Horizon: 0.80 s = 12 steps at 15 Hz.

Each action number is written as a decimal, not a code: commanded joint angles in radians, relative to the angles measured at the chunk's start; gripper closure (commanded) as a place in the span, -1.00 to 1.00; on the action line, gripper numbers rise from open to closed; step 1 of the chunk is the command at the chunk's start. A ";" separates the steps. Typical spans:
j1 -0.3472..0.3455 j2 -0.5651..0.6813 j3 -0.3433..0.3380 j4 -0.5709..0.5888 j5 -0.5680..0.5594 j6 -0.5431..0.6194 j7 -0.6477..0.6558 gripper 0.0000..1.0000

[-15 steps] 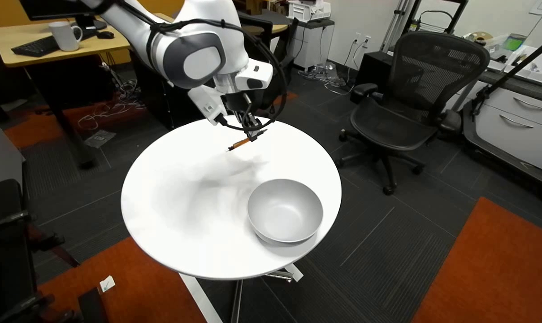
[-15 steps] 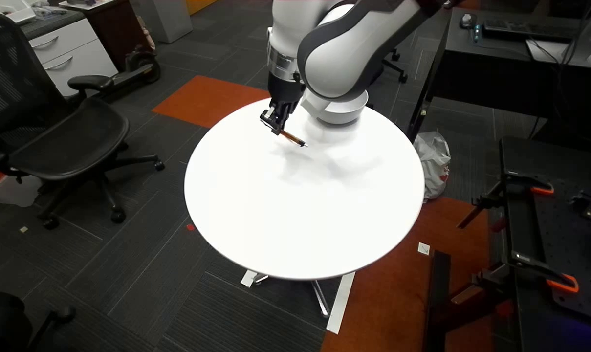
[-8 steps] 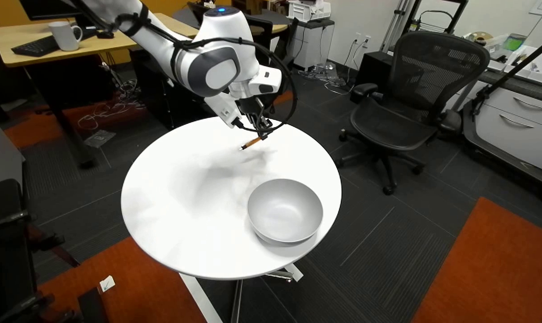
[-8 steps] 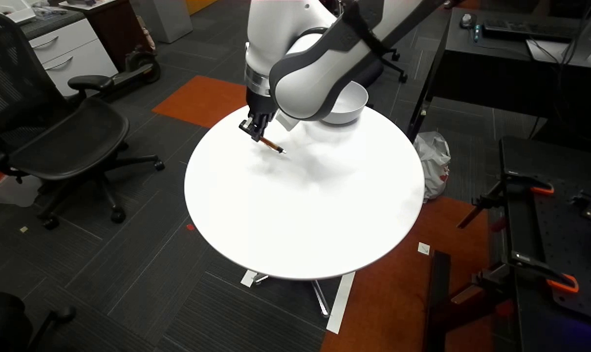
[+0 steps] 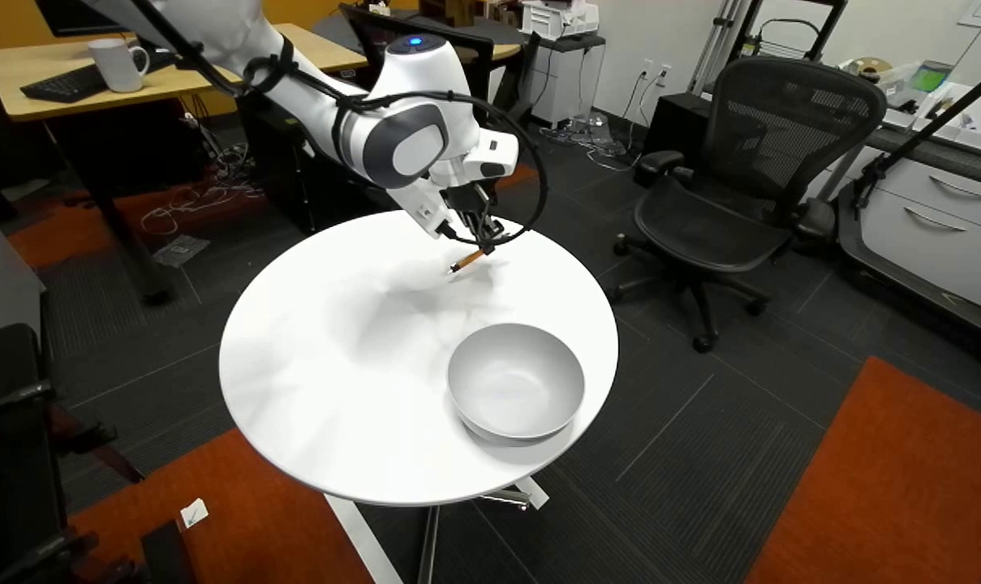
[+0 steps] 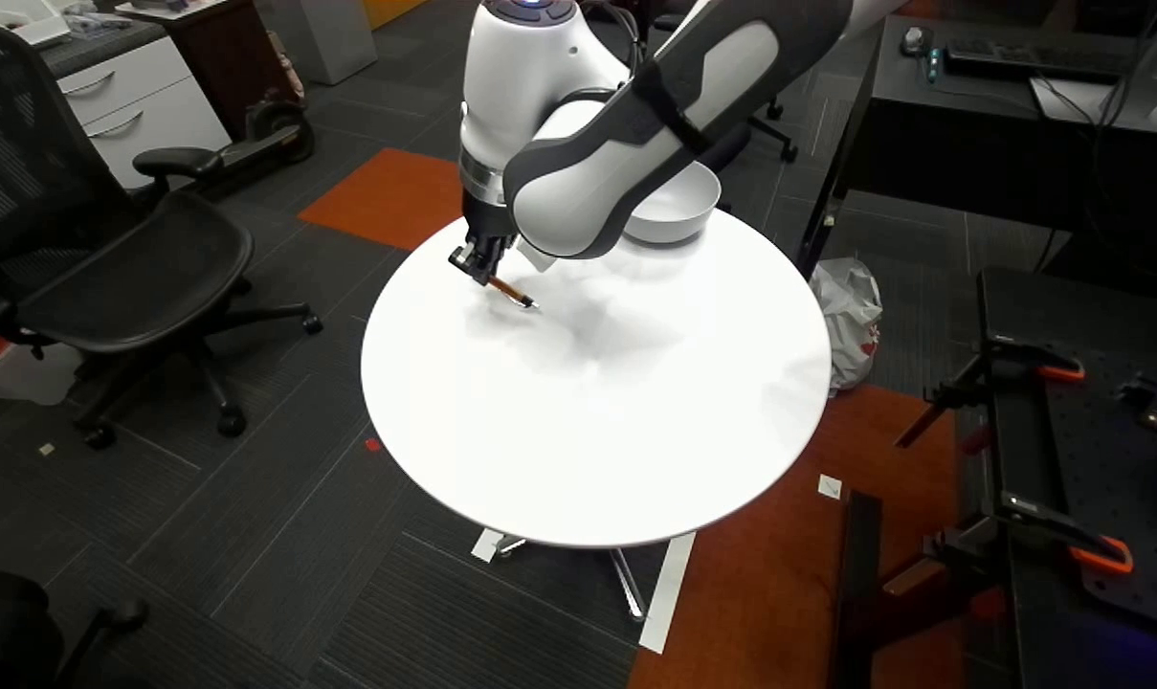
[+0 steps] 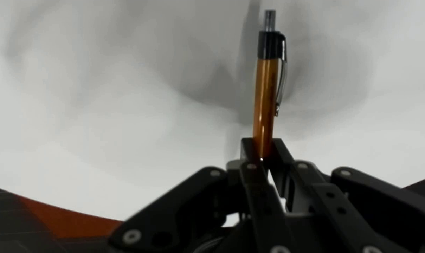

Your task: Pick the marker and move it up the table

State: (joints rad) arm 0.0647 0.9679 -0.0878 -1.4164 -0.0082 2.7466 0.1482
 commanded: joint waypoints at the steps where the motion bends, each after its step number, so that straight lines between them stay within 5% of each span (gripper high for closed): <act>1: 0.006 0.028 -0.005 0.064 0.006 -0.048 0.025 0.22; 2: 0.007 0.029 -0.006 0.068 0.006 -0.051 0.027 0.20; 10: 0.006 0.023 -0.005 0.074 0.007 -0.058 0.030 -0.97; 12: 0.006 0.014 -0.001 0.061 0.007 -0.052 0.026 -1.00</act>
State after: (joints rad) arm 0.0647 0.9881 -0.0880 -1.3693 -0.0081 2.7289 0.1499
